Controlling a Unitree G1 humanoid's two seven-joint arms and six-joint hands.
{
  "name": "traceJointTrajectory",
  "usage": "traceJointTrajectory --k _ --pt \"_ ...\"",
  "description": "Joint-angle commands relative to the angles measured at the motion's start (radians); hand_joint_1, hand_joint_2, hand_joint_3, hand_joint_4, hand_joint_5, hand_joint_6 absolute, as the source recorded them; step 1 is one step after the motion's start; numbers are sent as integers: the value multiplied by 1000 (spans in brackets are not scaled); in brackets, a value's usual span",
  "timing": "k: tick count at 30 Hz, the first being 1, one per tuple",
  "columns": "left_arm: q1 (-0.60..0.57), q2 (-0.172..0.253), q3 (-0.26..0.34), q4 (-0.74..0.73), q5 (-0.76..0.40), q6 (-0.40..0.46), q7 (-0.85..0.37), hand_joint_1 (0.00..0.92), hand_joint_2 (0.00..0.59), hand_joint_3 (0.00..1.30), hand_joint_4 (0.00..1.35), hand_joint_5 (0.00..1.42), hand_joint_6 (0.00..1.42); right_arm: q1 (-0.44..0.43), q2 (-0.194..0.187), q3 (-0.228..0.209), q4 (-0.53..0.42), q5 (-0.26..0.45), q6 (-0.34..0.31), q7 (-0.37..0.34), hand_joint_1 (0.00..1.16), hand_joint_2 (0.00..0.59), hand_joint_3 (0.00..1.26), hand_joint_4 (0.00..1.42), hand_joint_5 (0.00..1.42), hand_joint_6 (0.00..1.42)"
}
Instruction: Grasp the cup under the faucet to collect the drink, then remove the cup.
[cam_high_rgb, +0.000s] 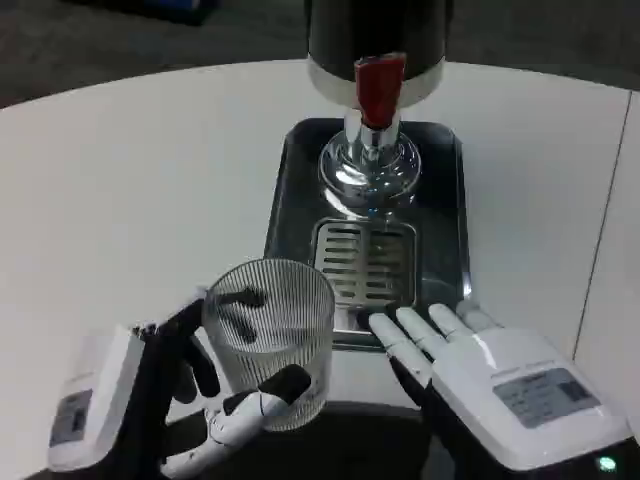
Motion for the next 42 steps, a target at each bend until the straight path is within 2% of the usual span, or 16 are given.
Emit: traceJointTrajectory --k 1,15,26,31,34,42 --pt "-1 3 6 -27 -14 -28 -1 193 504 774 916 985 1097 8 11 4 0 -4 -8 12 398 327 0 0 0 0" --pt "-2 0 1 -25 -14 -31 -2 193 504 774 916 985 1097 22 17 2 -11 -10 -9 14 399 327 0 0 0 0" --pt "-89 -2 -5 37 -11 -20 6 192 504 774 920 985 1096 60 25 -30 -41 -18 -5 16 399 327 0 0 0 0" --pt "-158 7 -7 98 -4 -26 10 192 504 774 916 985 1096 86 29 -65 -62 -12 -8 18 399 327 0 0 0 0" --pt "-226 8 -14 157 10 -19 19 192 504 774 916 985 1096 102 39 -102 -63 3 -23 1 399 327 0 0 0 0" --pt "-416 14 -42 340 52 -7 56 192 504 774 916 985 1096 182 87 -209 -63 68 -115 -62 399 327 0 0 0 0"
